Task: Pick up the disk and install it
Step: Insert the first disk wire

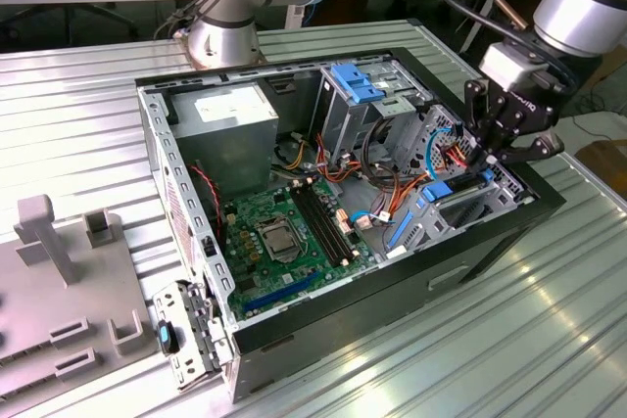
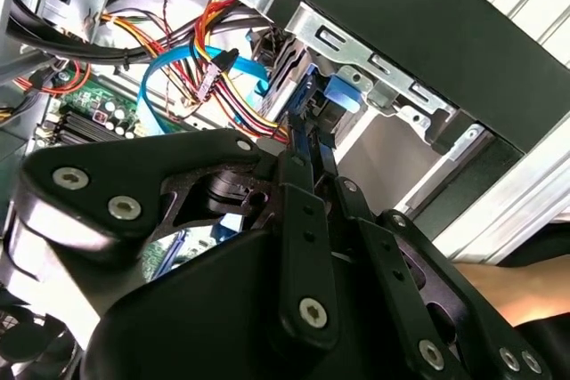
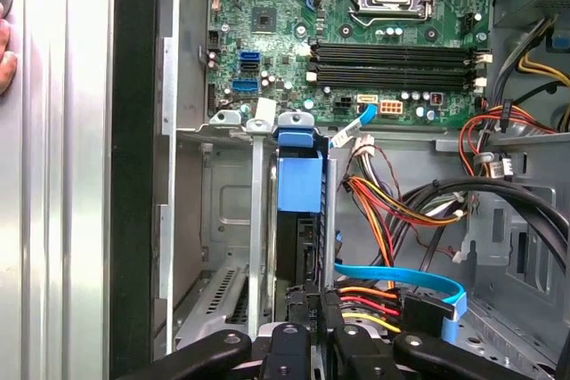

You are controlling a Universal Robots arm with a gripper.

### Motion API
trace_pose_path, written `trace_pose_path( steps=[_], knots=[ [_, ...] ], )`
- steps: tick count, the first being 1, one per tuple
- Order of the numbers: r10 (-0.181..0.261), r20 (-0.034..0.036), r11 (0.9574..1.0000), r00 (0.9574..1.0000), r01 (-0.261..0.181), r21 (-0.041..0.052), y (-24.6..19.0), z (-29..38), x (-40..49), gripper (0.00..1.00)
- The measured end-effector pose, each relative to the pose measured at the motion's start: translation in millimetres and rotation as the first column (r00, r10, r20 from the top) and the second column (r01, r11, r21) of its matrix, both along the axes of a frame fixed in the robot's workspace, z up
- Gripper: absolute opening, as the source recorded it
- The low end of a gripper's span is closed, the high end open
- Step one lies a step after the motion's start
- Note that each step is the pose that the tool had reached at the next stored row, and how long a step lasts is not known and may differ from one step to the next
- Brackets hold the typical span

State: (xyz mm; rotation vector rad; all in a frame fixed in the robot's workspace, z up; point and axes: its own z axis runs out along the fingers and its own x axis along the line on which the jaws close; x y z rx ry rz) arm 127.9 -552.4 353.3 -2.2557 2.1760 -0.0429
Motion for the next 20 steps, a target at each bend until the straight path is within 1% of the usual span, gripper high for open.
trace_pose_path(
  steps=[9, 12, 15, 20],
  knots=[
    [0.004, 0.0, 1.0, 1.0, -0.004, -0.0004, -0.2, -0.3, 0.0, 0.17],
    [-0.021, 0.0001, 0.9998, 0.9998, 0.021, -0.0003, -0.2, -1.9, 0.0, 0.17],
    [-0.058, 0.0001, 0.9983, 0.9983, 0.058, -0.0005, -0.2, -3.7, 0.1, 0.17],
    [-0.059, 0.0, 0.9982, 0.9982, 0.059, -0.0003, -0.1, -4.9, 0.3, 0.17]
  ],
)
